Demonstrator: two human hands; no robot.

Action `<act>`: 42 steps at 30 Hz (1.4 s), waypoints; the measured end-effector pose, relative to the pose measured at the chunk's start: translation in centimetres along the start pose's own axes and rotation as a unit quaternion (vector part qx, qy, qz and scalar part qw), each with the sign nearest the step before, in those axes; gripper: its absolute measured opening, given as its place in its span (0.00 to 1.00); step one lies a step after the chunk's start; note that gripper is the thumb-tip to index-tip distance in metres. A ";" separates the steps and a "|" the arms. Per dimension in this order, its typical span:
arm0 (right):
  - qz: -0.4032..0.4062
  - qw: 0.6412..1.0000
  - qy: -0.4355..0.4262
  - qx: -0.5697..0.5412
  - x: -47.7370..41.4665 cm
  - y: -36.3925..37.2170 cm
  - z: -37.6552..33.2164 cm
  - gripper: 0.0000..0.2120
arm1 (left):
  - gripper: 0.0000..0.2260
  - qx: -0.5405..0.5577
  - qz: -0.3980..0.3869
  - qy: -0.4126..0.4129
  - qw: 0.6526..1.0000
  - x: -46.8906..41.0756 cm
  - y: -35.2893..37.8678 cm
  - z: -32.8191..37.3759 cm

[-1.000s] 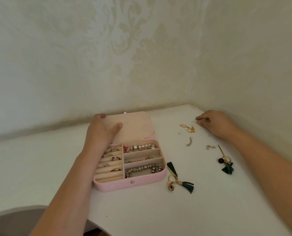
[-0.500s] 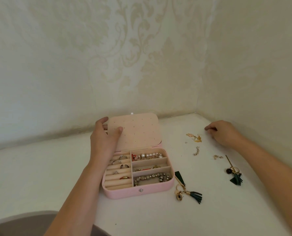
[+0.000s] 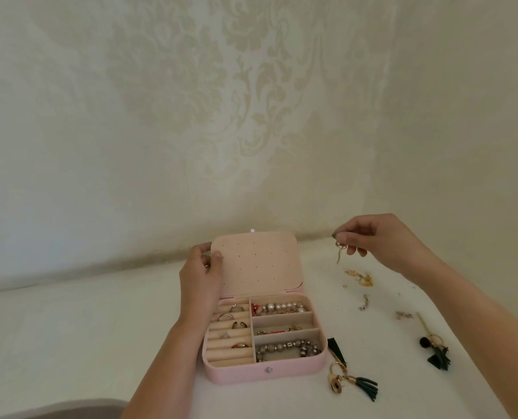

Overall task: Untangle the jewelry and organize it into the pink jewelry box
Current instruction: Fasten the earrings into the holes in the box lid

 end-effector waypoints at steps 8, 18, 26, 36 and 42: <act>-0.074 0.995 -0.029 -0.056 -0.5 3.6 -3.0 0.06 | 0.08 -0.016 0.001 0.043 0.999 0.2 -0.3 0.2; -0.111 0.992 -0.038 -0.050 -1.3 6.5 -4.7 0.06 | 0.07 -0.018 -0.010 0.043 0.999 0.2 -0.3 0.3; -0.169 0.978 -0.089 0.083 -1.6 9.8 -5.1 0.12 | 0.08 -0.034 -0.011 0.043 0.998 0.0 -0.1 0.1; -0.161 0.979 -0.111 0.061 -2.3 11.5 -4.2 0.06 | 0.19 -0.026 -0.060 0.038 0.997 -0.1 0.0 0.2; -0.155 0.960 -0.203 0.118 -2.5 12.0 -3.5 0.06 | 0.11 0.037 -0.046 0.050 0.997 0.0 -0.2 0.5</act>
Point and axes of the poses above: each hand's wrist, its own x-axis away from the middle knuckle, its own y-axis out of the palm, z = x × y, the point moved 1 cm from there along -x, towards the middle knuckle, and after that the axes turned 9 degrees about z, right-handed, at the moved point
